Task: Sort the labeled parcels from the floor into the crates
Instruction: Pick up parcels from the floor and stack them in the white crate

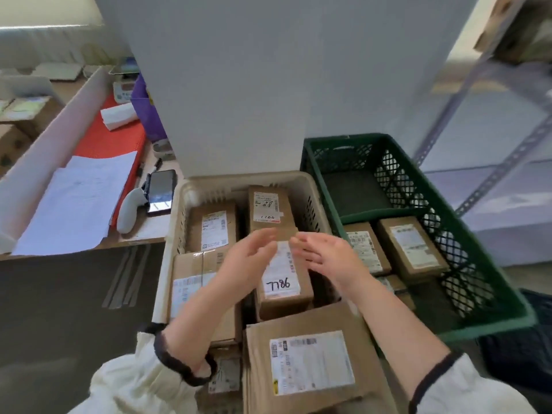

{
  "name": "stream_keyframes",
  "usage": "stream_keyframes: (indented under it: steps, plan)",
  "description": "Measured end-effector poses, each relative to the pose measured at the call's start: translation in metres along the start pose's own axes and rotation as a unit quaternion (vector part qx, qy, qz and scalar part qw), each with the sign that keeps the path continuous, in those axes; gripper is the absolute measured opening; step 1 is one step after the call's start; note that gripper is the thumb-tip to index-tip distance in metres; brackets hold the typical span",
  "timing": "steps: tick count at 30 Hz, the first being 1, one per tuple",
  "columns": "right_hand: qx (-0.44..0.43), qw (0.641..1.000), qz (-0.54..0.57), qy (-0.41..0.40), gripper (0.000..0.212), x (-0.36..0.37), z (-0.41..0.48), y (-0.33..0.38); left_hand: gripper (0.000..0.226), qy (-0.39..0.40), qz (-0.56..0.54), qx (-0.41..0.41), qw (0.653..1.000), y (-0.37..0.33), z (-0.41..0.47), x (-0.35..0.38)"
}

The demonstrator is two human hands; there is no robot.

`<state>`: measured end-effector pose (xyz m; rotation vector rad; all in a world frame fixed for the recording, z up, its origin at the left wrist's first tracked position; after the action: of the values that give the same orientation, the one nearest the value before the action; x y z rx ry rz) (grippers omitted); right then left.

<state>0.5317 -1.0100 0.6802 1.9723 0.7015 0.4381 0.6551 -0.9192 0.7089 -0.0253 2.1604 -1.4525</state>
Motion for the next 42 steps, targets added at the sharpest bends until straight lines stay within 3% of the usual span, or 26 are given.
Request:
stream_keyframes:
  steps: [2, 5, 8, 11, 13, 16, 19, 21, 25, 28, 31, 34, 39, 42]
  plan:
    - [0.018, 0.991, 0.025, -0.129, 0.027, -0.089, 0.001, -0.016, 0.036, 0.088, -0.011, 0.026, 0.996, -0.034, 0.015, 0.047]
    - [0.125, 0.949, 0.135, -0.257, 0.040, -0.203, -0.001, -0.071, 0.033, 0.156, -0.001, 0.013, 0.988, -0.059, 0.050, 0.123]
    - [0.180, 0.912, 0.207, -0.304, 0.046, -0.270, 0.002, -0.105, 0.033, 0.205, -0.123, -0.149, 0.959, -0.054, 0.078, 0.197]
    - [0.179, 0.925, 0.106, -0.319, 0.039, -0.311, 0.021, -0.108, 0.041, 0.182, -0.156, -0.270, 0.933, -0.041, 0.104, 0.247]
    - [0.184, 0.931, 0.028, -0.313, 0.043, -0.333, 0.039, -0.109, 0.043, 0.157, -0.066, -0.258, 0.951, -0.031, 0.125, 0.273]
    - [0.180, 0.948, -0.103, -0.244, 0.061, -0.356, 0.073, -0.112, 0.039, 0.105, 0.150, -0.162, 0.970, -0.020, 0.145, 0.300]
    - [0.151, 0.952, -0.227, -0.138, 0.067, -0.357, 0.094, -0.121, 0.039, 0.101, 0.348, -0.046, 0.931, -0.024, 0.141, 0.331]
    - [0.130, 0.939, -0.297, -0.118, 0.085, -0.354, 0.101, -0.130, 0.052, 0.141, 0.412, -0.020, 0.900, -0.020, 0.135, 0.353]
    - [0.146, 0.912, -0.370, -0.102, 0.115, -0.345, 0.104, -0.130, 0.069, 0.156, 0.486, -0.020, 0.859, -0.017, 0.135, 0.365]
    - [0.167, 0.907, -0.374, -0.096, 0.119, -0.344, 0.107, -0.133, 0.083, 0.192, 0.532, -0.037, 0.824, -0.003, 0.134, 0.368]
    - [0.172, 0.902, -0.387, -0.078, 0.126, -0.345, 0.111, -0.137, 0.109, 0.258, 0.591, -0.037, 0.763, 0.013, 0.133, 0.375]
    - [0.167, 0.886, -0.426, -0.073, 0.132, -0.345, 0.113, -0.138, 0.116, 0.272, 0.637, -0.029, 0.720, 0.018, 0.136, 0.384]
    - [0.178, 0.856, -0.479, -0.076, 0.132, -0.344, 0.114, -0.131, 0.095, 0.252, 0.595, -0.055, 0.761, 0.019, 0.135, 0.392]
    - [0.178, 0.842, -0.503, -0.077, 0.133, -0.341, 0.118, -0.127, 0.084, 0.252, 0.586, -0.055, 0.768, 0.016, 0.130, 0.392]
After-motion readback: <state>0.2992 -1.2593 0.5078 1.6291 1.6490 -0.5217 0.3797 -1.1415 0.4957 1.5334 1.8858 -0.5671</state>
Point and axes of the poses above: each hand's wrist, its own z-axis towards the middle knuckle, its own x-axis out of the palm, y = z × x, the point moved 8 cm from there along z, towards the middle knuckle, and after that the axes turned 1 degree about z, right-handed, at the moved point
